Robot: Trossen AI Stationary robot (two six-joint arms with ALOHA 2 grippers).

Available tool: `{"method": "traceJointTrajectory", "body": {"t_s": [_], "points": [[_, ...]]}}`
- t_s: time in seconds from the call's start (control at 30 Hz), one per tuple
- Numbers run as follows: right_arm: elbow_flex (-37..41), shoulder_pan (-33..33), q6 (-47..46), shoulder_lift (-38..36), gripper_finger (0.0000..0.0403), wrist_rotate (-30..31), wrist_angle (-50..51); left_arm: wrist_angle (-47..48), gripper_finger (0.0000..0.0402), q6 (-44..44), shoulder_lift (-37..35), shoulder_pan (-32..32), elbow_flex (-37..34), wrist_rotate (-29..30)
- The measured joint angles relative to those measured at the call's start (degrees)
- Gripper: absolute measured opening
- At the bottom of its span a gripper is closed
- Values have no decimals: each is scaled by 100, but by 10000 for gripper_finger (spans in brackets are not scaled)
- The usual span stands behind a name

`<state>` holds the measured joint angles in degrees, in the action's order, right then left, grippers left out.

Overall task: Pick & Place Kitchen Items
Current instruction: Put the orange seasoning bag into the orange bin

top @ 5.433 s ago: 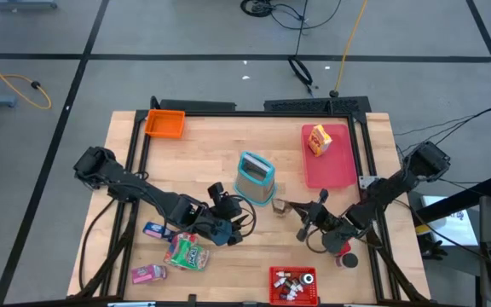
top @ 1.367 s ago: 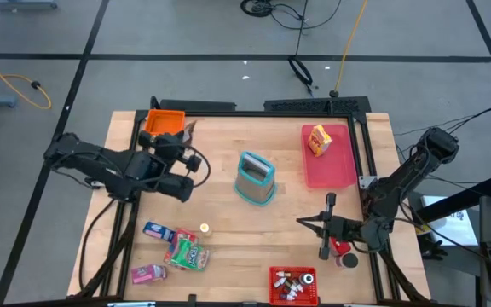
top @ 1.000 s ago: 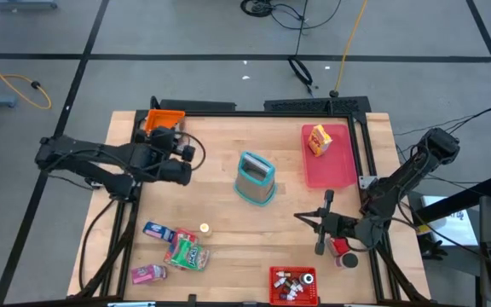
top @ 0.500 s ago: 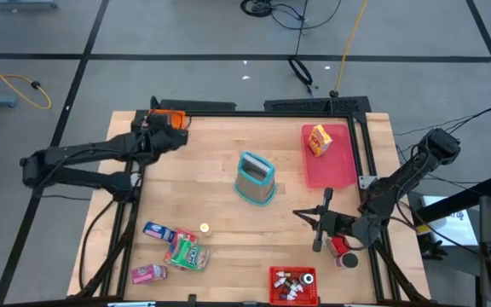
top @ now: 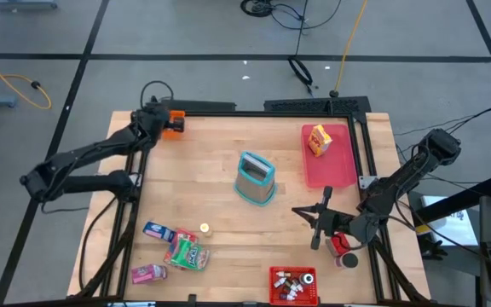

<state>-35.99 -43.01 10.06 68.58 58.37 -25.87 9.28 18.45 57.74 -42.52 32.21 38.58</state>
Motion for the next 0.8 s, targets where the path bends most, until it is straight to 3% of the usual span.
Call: {"method": "traceJointTrajectory", "body": {"t_s": [0.23, 0.53, 0.8], "points": [[0, 207, 116, 0, 4, 2, 4, -1527, 0, -231, 0, -505, -757, -414], [2, 460, 157, 0, 4, 0, 57, -2071, 0, -450, 129, -576, -960, -739], [2, 549, 140, 0, 4, -15, 57, -2348, 5, -336, 838, -573, -960, -1050]]}}
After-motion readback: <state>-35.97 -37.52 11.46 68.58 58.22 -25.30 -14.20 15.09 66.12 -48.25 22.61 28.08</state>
